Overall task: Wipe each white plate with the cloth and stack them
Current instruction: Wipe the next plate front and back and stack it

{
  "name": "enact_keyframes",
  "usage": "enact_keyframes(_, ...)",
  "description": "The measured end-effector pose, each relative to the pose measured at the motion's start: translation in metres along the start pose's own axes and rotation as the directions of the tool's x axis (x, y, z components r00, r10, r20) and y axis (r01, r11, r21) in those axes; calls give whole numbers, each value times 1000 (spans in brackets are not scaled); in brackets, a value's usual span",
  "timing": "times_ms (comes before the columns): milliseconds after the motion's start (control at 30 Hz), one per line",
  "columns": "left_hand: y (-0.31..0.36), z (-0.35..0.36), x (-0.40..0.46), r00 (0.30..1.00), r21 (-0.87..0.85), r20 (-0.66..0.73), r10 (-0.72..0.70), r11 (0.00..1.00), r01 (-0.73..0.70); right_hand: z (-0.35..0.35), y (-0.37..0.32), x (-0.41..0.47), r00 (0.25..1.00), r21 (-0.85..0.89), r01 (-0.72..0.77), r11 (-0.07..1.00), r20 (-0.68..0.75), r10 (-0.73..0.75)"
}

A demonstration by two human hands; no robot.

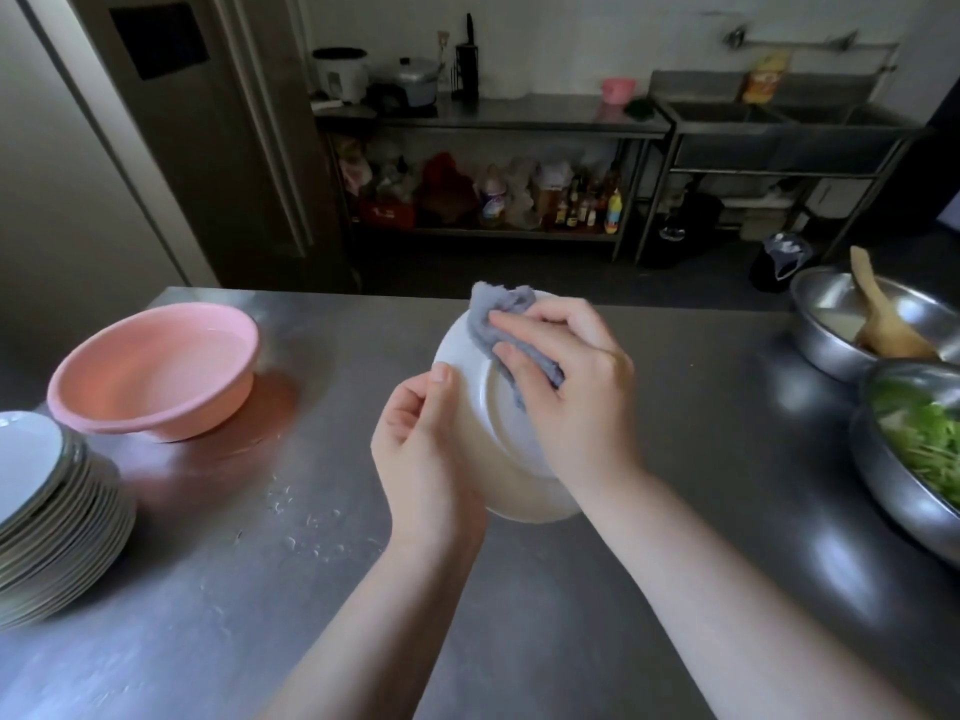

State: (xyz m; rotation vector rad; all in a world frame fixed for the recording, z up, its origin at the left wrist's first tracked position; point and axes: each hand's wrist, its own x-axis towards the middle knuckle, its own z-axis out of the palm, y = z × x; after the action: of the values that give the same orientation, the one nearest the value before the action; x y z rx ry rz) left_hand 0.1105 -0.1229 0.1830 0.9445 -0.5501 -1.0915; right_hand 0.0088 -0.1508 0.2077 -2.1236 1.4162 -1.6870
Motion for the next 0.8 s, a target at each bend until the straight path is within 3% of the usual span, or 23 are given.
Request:
enact_keyframes(167, 7, -9, 8, 988, 109, 26, 152, 982, -154, -9, 1, 10, 989, 40, 55, 998, 132, -59)
enact_keyframes(300, 9, -21, 20, 978, 185, 23, 205, 961, -206, -21, 29, 9, 987, -22, -156, 987, -36, 155)
enact_keyframes(400, 4, -31, 35, 951, 332, 110, 290, 891, -310, -28, 52, -13, 946, 6, -302, 953, -122, 301)
enact_keyframes(467, -7, -35, 43, 908, 484, 233, 348, 768, -419, -29, 65, -34, 918, 8, -383, 924, -108, 382)
enact_keyframes(567, -32, -35, 54, 782, 651, 469, 409, 439, -620, -27, 77, -62, 869, 9, -490, 871, -66, 490)
enact_keyframes(700, -64, -30, 80, 580, 596, 707, 406, 99, -797, -29, 89, -74, 818, 44, -571, 820, -55, 573)
enact_keyframes(800, -86, -21, 106, 432, 481, 823, 368, -48, -875, -33, 99, -74, 802, 67, -590, 805, -62, 593)
